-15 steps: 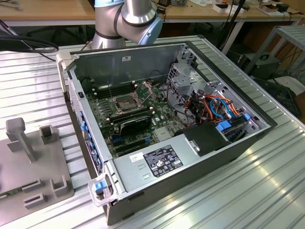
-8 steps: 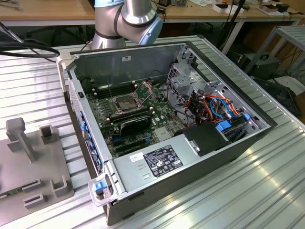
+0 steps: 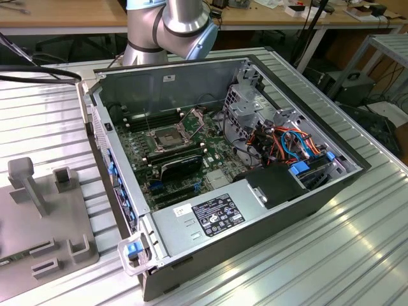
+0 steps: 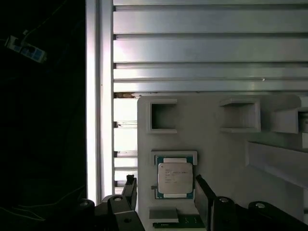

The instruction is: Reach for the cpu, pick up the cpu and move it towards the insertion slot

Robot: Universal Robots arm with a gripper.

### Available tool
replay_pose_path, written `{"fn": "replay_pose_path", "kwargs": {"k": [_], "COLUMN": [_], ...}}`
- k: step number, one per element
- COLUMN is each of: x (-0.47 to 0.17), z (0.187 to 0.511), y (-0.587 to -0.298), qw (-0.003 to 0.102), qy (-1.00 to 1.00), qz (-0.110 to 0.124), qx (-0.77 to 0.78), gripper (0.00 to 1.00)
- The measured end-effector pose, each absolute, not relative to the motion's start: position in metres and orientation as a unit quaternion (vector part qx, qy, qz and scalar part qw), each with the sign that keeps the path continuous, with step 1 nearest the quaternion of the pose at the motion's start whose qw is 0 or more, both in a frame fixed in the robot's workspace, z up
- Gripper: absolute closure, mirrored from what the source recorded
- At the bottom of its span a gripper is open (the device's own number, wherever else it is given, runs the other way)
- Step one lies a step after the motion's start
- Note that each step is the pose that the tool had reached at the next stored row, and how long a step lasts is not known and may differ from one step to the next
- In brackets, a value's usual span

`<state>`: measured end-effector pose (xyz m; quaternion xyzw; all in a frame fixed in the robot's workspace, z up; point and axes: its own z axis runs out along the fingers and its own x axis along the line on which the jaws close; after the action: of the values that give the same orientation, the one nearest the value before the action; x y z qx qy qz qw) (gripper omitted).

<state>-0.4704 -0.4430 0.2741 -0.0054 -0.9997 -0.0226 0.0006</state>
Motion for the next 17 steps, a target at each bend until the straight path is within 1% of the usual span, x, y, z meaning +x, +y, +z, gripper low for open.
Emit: {"fn": "replay_pose_path", "kwargs": {"k": [17], "x": [-0.4706], "z": [0.2672], "y": [-0.4477], "qw": [0.001], "qy": [-1.000], "qz": [-0.023], "qx": [-0.005], "gripper": [0.40]}}
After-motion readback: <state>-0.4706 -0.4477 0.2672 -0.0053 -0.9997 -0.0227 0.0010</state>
